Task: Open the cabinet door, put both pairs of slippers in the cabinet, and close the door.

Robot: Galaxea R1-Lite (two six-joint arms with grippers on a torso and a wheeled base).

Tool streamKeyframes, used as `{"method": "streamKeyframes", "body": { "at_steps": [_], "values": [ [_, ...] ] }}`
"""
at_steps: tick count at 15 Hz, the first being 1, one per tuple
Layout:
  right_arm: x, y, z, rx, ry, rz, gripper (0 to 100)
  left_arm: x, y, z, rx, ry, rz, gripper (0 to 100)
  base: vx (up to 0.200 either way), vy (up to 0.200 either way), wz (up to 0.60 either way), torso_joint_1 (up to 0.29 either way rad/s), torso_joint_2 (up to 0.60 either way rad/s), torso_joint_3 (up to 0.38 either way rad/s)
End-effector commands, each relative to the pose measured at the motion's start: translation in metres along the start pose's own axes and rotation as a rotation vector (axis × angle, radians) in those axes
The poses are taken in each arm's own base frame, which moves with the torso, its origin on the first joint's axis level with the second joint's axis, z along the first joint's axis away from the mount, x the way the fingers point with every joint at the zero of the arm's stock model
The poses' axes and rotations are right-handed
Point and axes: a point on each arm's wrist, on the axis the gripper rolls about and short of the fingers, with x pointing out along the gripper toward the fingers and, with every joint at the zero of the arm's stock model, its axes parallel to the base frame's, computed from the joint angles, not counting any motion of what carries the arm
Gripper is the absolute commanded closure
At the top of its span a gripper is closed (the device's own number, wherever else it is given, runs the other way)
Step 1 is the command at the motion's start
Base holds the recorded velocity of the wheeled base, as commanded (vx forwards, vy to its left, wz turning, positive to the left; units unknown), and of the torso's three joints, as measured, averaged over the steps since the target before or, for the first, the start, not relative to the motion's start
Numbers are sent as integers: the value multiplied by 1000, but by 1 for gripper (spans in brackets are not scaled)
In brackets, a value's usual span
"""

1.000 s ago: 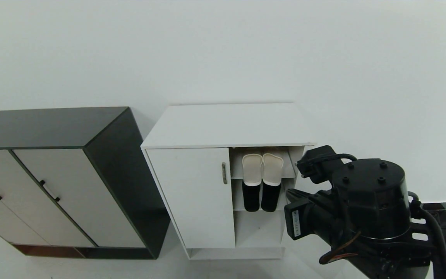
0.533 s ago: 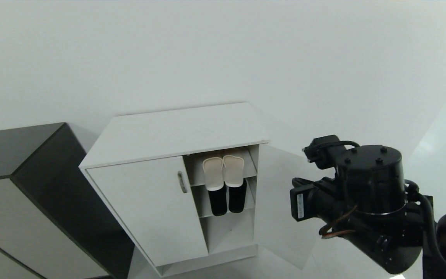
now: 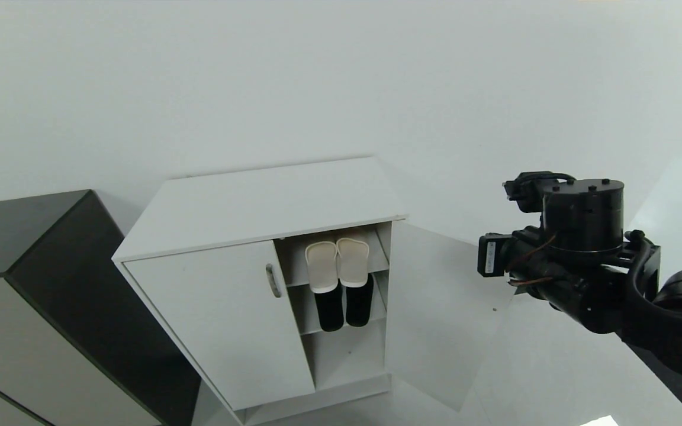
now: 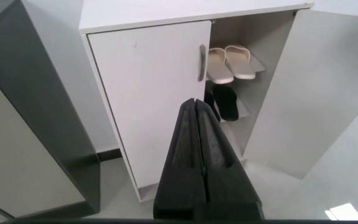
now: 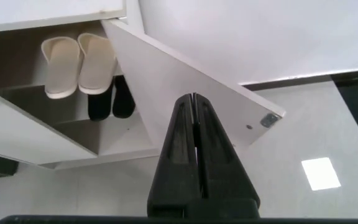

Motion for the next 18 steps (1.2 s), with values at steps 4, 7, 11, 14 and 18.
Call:
{"method": "streamKeyframes", "body": {
  "at_steps": [4, 7, 11, 14, 18],
  "values": [
    [29, -13, -6, 20, 1, -45, 100, 0, 0, 0, 1, 1, 2, 100, -100, 0, 0, 1, 2, -1],
    [56, -28, -4, 54, 0, -64, 100, 0, 0, 0, 2, 0, 0, 100, -67, 0, 0, 4, 1, 2],
    [83, -39, -7, 86, 5, -114, 100, 0, 0, 0, 2, 0, 0, 100, 0, 0, 0, 0, 0, 0],
    [108, -42, -16, 99, -10, -136, 100, 0, 0, 0, 0, 0, 2, 100, 0, 0, 0, 0, 0, 0],
    [130, -49, -26, 105, -8, -166, 100, 0, 0, 0, 0, 0, 2, 100, 0, 0, 0, 0, 0, 0]
  ]
}}
